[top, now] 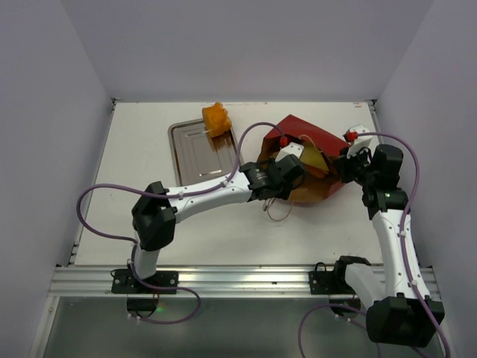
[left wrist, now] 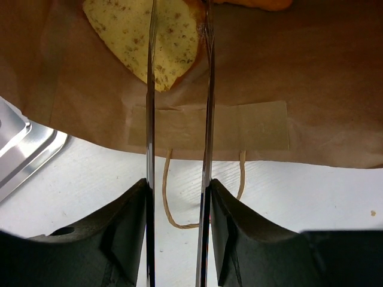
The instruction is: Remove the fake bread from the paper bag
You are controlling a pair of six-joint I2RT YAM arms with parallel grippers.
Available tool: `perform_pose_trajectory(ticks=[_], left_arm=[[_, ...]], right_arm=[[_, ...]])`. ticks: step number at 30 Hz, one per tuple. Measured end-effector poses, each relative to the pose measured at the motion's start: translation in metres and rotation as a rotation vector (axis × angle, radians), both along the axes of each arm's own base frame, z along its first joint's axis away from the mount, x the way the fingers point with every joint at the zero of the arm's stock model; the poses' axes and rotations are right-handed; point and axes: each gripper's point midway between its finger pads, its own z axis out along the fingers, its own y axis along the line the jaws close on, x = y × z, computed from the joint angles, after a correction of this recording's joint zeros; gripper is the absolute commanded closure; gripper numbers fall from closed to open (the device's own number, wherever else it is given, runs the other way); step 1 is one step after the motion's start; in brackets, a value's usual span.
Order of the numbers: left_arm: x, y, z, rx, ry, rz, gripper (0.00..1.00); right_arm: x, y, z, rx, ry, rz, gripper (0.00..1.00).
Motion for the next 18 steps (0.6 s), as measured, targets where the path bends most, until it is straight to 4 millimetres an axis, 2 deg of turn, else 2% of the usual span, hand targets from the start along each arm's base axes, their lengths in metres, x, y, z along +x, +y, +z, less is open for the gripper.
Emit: perform_pose_trajectory(ticks=[6, 10, 15, 18], left_arm=[[0.0, 0.001, -0.008, 0.043, -0.01, 0.009, 0.59], [0.0, 0.003, -0.013, 0.072, -0.015, 0.003, 0.79], [0.0, 0.004, -0.015, 0.086, -0.022, 0.001, 0.94], [-0.001, 0.008, -0.018, 0.094, -0.02, 0.002, 0.99]], right_arm=[[-0.001, 0.001, 0.001, 0.003, -0.003, 0.001, 1.0], [-0.001, 0.001, 0.001, 0.006, -0.002, 0.005, 1.0], [-0.002, 0.002, 0.003, 0.011, -0.009, 0.008, 1.0], [-0.003, 0.001, 0.004, 0.012, -0.013, 0.006, 1.0]])
